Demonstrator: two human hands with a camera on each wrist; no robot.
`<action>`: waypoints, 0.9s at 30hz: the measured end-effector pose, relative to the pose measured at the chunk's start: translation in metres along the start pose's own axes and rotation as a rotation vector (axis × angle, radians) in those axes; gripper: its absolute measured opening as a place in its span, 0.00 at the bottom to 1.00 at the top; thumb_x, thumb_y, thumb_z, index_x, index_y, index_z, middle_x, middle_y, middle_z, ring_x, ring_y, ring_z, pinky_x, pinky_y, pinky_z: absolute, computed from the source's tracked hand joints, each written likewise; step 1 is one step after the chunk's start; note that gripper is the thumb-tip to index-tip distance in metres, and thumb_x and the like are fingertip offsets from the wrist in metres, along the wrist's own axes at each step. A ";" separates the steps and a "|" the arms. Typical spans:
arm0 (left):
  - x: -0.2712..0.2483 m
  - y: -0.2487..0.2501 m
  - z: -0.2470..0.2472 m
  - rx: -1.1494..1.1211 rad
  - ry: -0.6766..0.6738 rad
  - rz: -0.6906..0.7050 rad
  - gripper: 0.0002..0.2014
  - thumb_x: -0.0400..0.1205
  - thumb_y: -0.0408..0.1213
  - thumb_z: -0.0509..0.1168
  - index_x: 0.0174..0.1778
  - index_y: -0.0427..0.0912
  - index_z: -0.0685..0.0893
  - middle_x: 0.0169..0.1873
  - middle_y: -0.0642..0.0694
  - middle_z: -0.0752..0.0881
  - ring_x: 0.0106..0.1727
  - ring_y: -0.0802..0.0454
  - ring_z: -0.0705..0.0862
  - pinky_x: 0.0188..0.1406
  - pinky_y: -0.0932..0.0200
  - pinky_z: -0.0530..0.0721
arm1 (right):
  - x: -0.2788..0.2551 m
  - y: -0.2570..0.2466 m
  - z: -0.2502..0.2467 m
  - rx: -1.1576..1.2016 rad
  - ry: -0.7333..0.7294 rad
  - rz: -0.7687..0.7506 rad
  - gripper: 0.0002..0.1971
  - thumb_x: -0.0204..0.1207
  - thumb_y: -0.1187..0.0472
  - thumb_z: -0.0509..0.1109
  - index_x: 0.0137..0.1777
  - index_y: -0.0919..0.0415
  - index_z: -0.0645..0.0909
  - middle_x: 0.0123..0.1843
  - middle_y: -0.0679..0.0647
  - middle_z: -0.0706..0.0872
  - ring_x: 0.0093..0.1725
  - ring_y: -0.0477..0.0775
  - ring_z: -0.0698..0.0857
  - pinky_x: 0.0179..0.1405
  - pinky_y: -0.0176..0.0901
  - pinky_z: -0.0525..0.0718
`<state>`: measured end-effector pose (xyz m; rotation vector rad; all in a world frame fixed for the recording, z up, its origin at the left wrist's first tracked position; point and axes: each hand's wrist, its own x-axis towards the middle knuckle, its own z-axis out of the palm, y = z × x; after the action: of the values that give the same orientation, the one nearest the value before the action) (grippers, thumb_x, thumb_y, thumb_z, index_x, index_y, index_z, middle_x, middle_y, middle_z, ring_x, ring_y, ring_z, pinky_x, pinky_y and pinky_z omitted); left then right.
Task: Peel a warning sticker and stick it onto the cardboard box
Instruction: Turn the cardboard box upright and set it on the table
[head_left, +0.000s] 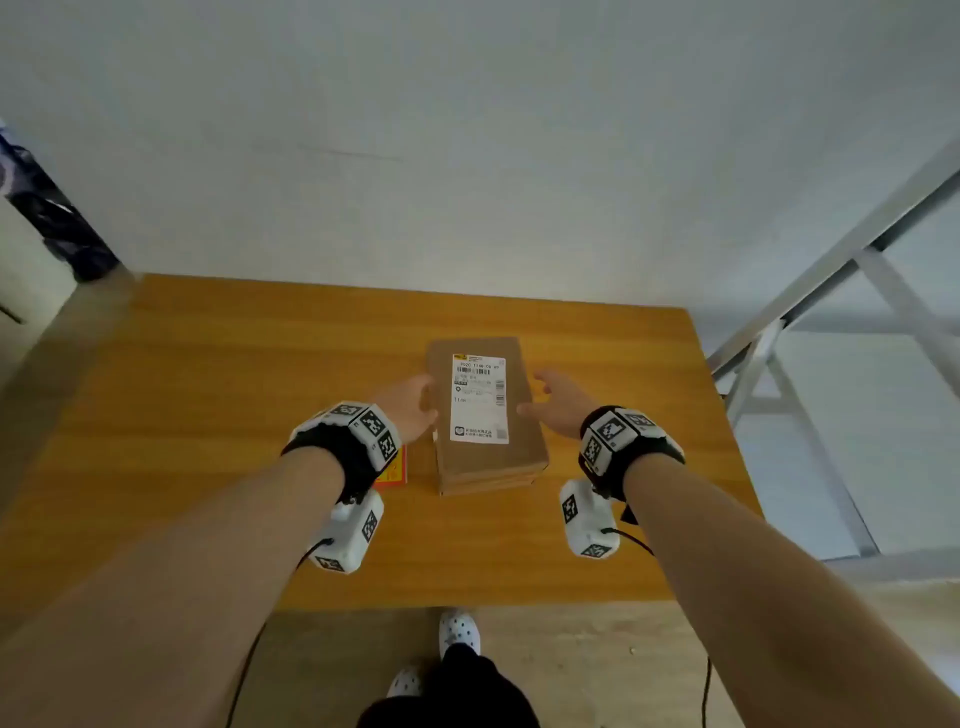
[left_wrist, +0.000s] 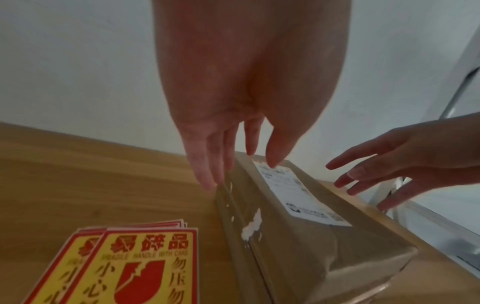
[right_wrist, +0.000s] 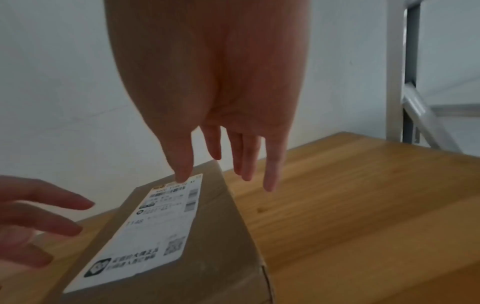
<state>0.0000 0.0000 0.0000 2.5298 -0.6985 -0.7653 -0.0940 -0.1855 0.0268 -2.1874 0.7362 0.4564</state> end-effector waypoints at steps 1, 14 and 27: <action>0.002 0.001 0.003 -0.025 -0.038 -0.027 0.28 0.83 0.39 0.61 0.79 0.42 0.63 0.77 0.43 0.71 0.75 0.44 0.74 0.70 0.51 0.74 | 0.005 0.002 0.000 0.034 -0.017 0.011 0.35 0.77 0.60 0.70 0.81 0.59 0.58 0.81 0.59 0.66 0.78 0.60 0.69 0.72 0.56 0.71; 0.013 0.004 0.031 -0.551 -0.104 -0.214 0.29 0.82 0.32 0.62 0.80 0.45 0.62 0.75 0.45 0.74 0.74 0.44 0.75 0.69 0.46 0.78 | 0.047 0.030 0.000 0.451 -0.273 0.237 0.36 0.77 0.71 0.68 0.81 0.53 0.59 0.69 0.60 0.79 0.64 0.59 0.79 0.65 0.64 0.78; 0.015 0.007 -0.003 -0.596 -0.078 -0.273 0.44 0.72 0.24 0.72 0.81 0.49 0.59 0.63 0.36 0.84 0.58 0.40 0.86 0.55 0.39 0.88 | 0.049 0.027 -0.016 0.566 -0.293 0.120 0.42 0.70 0.77 0.72 0.80 0.47 0.63 0.61 0.59 0.82 0.62 0.64 0.82 0.61 0.71 0.81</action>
<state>0.0105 -0.0134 -0.0005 2.0676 -0.1079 -0.9932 -0.0718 -0.2298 -0.0044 -1.5180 0.7294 0.5383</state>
